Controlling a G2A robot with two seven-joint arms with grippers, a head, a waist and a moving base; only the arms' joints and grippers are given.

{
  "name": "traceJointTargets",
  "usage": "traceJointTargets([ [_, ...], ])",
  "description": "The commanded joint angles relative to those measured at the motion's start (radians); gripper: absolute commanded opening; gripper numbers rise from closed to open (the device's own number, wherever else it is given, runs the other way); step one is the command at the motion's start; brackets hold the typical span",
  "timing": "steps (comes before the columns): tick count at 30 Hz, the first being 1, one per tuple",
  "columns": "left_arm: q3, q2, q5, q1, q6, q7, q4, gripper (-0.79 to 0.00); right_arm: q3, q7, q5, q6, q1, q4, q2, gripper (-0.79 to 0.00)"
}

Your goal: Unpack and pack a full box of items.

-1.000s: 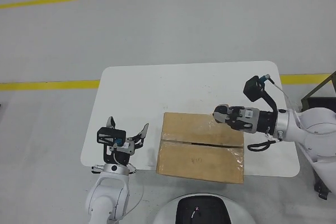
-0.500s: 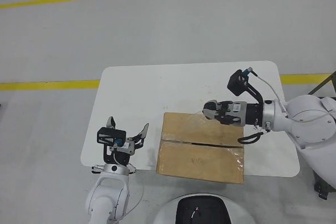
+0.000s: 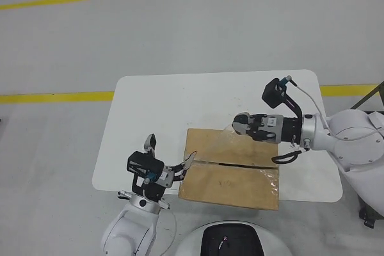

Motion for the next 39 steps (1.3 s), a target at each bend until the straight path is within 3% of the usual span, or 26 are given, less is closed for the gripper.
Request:
traceJointTargets([
  [1, 0.005, 0.000, 0.004, 0.002, -0.004, 0.001, -0.001, 0.000, 0.001, 0.003, -0.006, 0.012, -0.005, -0.007, 0.001, -0.785],
  [11, 0.006, 0.000, 0.002, 0.002, -0.004, 0.003, 0.000, 0.000, 0.013, -0.002, -0.007, 0.034, -0.033, -0.034, 0.004, -0.785],
  [20, 0.089, -0.004, -0.076, 0.003, -0.053, -0.051, 0.025, 0.000, 0.004, 0.019, -0.012, 0.058, -0.018, -0.034, 0.004, -0.785],
  [32, 0.175, -0.008, -0.134, -0.049, -0.107, -0.182, 0.079, 0.000, -0.010, 0.030, -0.007, 0.089, 0.006, -0.040, 0.001, -0.785],
  [39, 0.215, -0.013, -0.104, -0.103, -0.078, -0.228, 0.127, 0.000, -0.016, 0.031, -0.003, 0.095, -0.001, -0.056, 0.001, -0.785],
])
